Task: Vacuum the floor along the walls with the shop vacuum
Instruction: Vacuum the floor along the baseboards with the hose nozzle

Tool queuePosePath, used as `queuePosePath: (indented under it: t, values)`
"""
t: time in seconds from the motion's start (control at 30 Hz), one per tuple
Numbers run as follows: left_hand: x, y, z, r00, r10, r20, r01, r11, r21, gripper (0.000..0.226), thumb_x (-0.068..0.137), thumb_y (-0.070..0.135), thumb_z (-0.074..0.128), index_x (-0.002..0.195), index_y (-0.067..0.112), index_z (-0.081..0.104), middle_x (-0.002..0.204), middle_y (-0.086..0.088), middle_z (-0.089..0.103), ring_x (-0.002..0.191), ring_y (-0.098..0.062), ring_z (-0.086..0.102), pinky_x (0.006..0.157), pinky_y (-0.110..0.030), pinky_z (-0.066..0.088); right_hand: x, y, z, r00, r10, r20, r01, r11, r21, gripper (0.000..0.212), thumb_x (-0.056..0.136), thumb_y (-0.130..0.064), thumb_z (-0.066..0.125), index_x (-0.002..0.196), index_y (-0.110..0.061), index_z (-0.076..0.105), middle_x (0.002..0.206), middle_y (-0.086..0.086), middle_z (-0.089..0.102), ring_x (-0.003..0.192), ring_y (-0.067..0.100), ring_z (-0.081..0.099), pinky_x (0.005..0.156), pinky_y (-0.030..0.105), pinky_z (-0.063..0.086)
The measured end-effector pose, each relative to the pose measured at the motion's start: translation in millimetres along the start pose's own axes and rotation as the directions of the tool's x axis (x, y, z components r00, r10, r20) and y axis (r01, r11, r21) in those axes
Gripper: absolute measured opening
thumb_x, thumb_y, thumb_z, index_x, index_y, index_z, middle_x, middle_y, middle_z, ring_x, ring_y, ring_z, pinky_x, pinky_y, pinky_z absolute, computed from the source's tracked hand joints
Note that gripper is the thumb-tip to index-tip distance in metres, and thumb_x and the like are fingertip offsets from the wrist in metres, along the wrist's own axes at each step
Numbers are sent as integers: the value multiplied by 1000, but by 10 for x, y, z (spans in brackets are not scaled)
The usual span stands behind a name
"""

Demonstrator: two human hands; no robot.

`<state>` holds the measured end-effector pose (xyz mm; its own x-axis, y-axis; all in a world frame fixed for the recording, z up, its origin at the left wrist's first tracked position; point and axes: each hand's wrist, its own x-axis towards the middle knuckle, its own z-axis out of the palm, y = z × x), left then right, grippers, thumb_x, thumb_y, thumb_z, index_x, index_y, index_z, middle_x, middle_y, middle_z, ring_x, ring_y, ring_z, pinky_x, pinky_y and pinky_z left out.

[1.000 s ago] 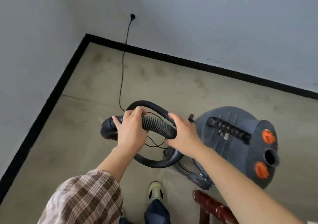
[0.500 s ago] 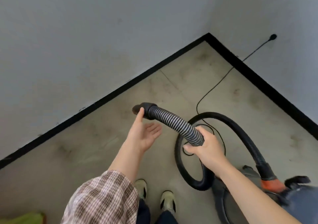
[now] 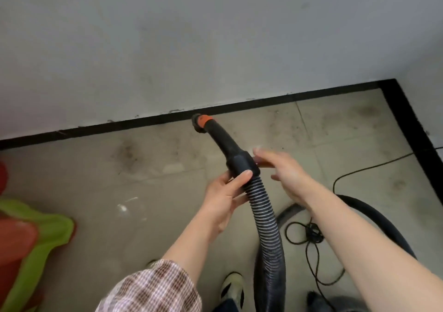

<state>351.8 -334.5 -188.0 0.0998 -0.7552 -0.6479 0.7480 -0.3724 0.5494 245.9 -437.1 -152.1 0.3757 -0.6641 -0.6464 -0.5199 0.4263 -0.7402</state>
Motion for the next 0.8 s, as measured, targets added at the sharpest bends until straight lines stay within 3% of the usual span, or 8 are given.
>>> queuePosePath:
  t: [0.07,0.2,0.3,0.4,0.47,0.53,0.63,0.8]
  values:
    - [7,-18,-214,1000,-30,-3,30,1000,5,24,88,14,65,109,4,67,97,-8,75,86,-16,72,76,-29,58,326,-137,424,997,2,79,10,988,-155,20,88,-37,68,86,-16,70,74,-7,71,71,8,64,60,17,47]
    - [34,65,-704,992,-116,46,113,992,64,23,91,9,63,114,7,66,108,-11,74,100,-21,70,82,-33,58,727,-89,1027,999,49,-5,-48,929,-366,20,78,-17,76,89,-4,66,75,8,66,66,20,63,63,33,52]
    - [71,305,-1247,967,-225,117,199,959,201,39,90,3,64,127,13,59,119,-7,70,113,-21,65,93,-38,54,877,-3,1293,999,44,27,-30,929,-369,16,76,-14,77,83,-4,67,67,6,65,58,18,62,57,30,53]
    - [181,568,-1906,971,-178,-160,178,984,-12,48,91,3,63,137,6,49,119,-9,65,109,-23,65,83,-37,57,1040,63,1617,994,21,105,29,890,-455,15,74,-18,79,79,-12,66,63,0,65,57,15,64,56,27,50]
    - [223,630,-2355,909,-126,-398,10,960,-281,37,95,4,56,131,1,52,111,-13,66,101,-24,66,75,-36,57,1175,123,1862,986,6,166,81,856,-510,14,74,-21,80,77,-18,66,59,-5,65,54,10,64,55,23,47]
    - [214,543,-2762,833,-134,-537,-122,902,-414,25,97,6,55,121,0,57,109,-15,66,96,-23,67,70,-34,56,1294,225,2111,970,10,241,132,814,-565,14,74,-23,80,78,-19,67,59,-7,66,52,6,64,53,20,45]
    - [216,238,-3183,797,-207,-567,-100,881,-462,15,96,11,58,107,1,60,114,-16,65,95,-23,66,70,-34,55,1434,448,2445,940,30,340,192,776,-601,13,75,-21,80,76,-20,67,64,-3,66,56,9,64,55,21,47]
    - [717,-153,-3628,804,-204,-558,-54,910,-411,51,99,41,50,125,-2,55,119,-17,63,101,-25,63,84,-39,51,1806,807,2880,907,54,417,241,746,-621,14,74,-19,80,86,-17,73,63,-4,68,58,9,67,57,21,51]
